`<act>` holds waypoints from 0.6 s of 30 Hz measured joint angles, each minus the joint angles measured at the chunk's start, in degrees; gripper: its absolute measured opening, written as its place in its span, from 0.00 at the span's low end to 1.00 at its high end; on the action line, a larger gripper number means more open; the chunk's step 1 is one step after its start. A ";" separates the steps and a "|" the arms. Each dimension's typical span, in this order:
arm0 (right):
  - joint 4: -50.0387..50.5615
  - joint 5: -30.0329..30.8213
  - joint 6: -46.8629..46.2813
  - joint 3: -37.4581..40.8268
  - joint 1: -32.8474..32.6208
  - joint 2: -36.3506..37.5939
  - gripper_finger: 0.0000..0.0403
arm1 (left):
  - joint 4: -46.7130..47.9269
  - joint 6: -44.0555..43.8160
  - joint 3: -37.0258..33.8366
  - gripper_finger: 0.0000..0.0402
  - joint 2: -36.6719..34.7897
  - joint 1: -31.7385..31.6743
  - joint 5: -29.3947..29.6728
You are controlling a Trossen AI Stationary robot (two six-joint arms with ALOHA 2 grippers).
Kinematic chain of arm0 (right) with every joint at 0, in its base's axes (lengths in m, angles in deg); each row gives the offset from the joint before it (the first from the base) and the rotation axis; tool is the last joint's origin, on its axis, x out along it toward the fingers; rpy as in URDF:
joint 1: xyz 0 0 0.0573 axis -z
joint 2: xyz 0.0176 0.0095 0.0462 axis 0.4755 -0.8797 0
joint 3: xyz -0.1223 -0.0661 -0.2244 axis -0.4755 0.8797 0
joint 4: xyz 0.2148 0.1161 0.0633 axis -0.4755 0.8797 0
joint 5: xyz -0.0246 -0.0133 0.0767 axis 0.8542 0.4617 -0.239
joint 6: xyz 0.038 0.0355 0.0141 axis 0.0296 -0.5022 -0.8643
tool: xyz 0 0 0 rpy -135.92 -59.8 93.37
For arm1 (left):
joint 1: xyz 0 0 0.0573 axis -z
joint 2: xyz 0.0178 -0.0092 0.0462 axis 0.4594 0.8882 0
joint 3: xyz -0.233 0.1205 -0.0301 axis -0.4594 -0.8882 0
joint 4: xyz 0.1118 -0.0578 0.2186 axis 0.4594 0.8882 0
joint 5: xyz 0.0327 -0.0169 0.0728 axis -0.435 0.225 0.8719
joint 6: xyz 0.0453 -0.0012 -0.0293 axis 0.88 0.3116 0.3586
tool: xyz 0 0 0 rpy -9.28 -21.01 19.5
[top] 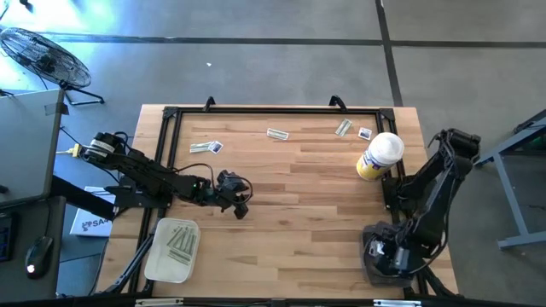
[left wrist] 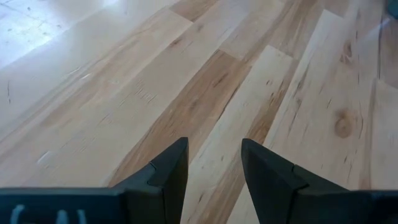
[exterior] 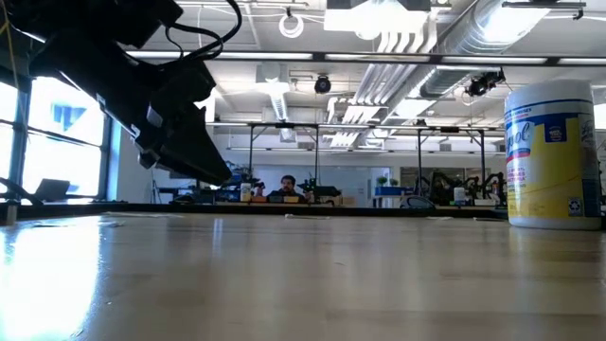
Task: Pick & Place First Aid Supplies
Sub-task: Put the blue alcohol pad into the black bin, then put the green bandage into the white bin
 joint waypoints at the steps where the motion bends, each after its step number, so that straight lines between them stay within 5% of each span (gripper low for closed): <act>1: -0.78 -0.33 0.02 1.45 0.29 0.00 0.00 | -0.01 0.00 0.00 0.37 0.00 0.00 0.00; 9: -11.91 -7.39 -0.07 9.90 2.54 -0.03 0.03 | 0.15 0.13 0.00 0.37 0.00 0.00 -0.30; 18: -10.53 -9.65 0.55 6.76 4.04 -0.03 0.16 | 0.20 1.03 0.00 0.37 0.00 -0.02 -0.33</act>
